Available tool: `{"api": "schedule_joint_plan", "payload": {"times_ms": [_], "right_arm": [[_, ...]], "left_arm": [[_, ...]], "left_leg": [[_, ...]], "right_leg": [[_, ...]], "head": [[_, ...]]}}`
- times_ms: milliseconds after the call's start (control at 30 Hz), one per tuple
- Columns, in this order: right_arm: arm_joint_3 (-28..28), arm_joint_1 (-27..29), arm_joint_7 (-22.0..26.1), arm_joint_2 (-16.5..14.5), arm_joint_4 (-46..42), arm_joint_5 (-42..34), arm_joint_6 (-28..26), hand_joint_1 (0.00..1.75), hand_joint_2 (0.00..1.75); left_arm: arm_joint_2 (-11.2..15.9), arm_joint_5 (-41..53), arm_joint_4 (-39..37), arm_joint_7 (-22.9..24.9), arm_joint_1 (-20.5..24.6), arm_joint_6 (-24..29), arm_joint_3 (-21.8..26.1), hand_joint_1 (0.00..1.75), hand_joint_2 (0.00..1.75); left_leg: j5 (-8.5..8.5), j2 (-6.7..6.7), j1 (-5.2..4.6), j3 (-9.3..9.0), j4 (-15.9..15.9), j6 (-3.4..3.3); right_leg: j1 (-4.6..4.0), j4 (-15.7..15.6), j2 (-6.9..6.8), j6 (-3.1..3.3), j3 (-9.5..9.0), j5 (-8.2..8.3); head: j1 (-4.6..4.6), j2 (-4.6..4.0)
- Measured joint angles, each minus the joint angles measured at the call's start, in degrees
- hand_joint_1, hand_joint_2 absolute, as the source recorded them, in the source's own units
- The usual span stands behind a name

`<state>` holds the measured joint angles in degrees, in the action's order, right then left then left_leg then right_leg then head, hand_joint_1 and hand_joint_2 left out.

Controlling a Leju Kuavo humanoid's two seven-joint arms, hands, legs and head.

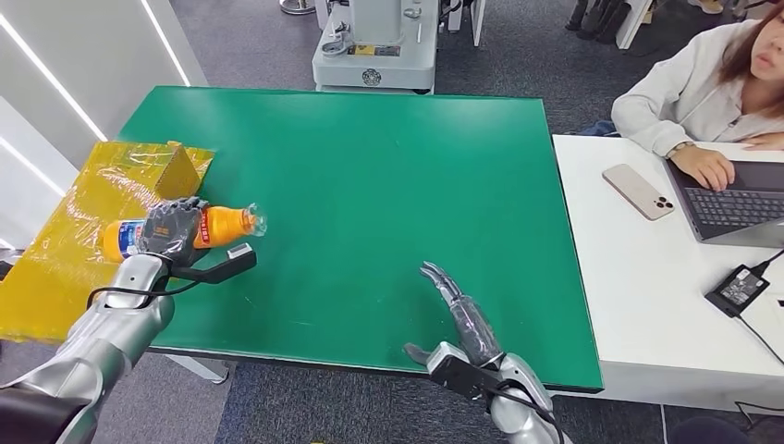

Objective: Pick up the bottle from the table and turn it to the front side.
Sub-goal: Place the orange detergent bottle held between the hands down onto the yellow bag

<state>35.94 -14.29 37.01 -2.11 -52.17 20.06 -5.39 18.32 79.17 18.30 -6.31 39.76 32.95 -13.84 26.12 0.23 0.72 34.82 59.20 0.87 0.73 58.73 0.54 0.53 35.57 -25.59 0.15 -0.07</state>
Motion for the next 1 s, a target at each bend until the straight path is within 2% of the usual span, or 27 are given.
{"api": "schedule_joint_plan", "payload": {"times_ms": [267, 567, 600, 733, 767, 1000], "right_arm": [[0.62, 0.76, 0.26, 1.46, 0.28, -1.69, -0.89, 0.00, 1.75], [1.60, 3.72, -0.08, 2.10, -0.48, -1.76, -2.50, 0.00, 1.75], [1.79, 3.92, -0.08, 2.21, -0.55, -1.73, -2.50, 0.00, 1.75], [2.22, 4.42, 0.31, 2.66, -0.45, -2.09, -2.56, 0.00, 1.75], [2.37, 4.54, 0.43, 2.73, -0.37, -2.11, -2.67, 0.00, 1.75], [3.89, 5.97, -0.29, 2.79, -0.19, -0.94, -3.75, 0.00, 1.75]], "left_arm": [[-0.74, 3.32, -1.26, 4.44, -0.28, -5.04, -0.38, 1.75, 1.75], [-0.95, 8.04, -2.36, 11.24, -0.56, -7.11, -2.50, 1.72, 1.75], [-1.01, 8.31, -2.42, 11.79, -0.65, -7.23, -2.73, 1.65, 1.75], [-1.15, 9.15, -2.54, 13.96, -1.04, -7.05, -3.15, 0.06, 1.75], [-1.14, 9.56, -2.58, 14.76, -1.18, -6.86, -3.40, 0.00, 1.75], [-1.16, 9.41, -2.82, 19.70, -2.24, -5.89, -4.30, 0.00, 1.75]], "left_leg": [[0.00, 0.00, 0.00, 0.00, 0.00, 0.00], [0.01, 0.00, 0.00, 0.00, -0.01, 0.00], [0.01, 0.00, 0.00, 0.01, -0.01, 0.00], [0.00, 0.00, 0.00, 0.01, -0.01, 0.00], [0.00, 0.00, 0.00, 0.01, -0.01, 0.00], [0.01, -0.01, 0.00, 0.00, -0.01, 0.00]], "right_leg": [[0.00, 0.00, 0.00, 0.00, 0.00, 0.00], [0.00, 0.00, 0.00, 0.00, 0.00, 0.00], [0.00, 0.00, 0.00, 0.00, 0.00, 0.00], [0.00, 0.00, 0.00, 0.00, -0.01, 0.00], [0.00, 0.00, 0.00, 0.00, -0.01, 0.00], [0.00, 0.00, -0.01, 0.00, -0.01, -0.01]], "head": [[-0.01, 0.00], [-0.01, 0.00], [-0.01, 0.00], [0.00, 0.00], [0.00, 0.00], [-0.01, 0.00]]}}
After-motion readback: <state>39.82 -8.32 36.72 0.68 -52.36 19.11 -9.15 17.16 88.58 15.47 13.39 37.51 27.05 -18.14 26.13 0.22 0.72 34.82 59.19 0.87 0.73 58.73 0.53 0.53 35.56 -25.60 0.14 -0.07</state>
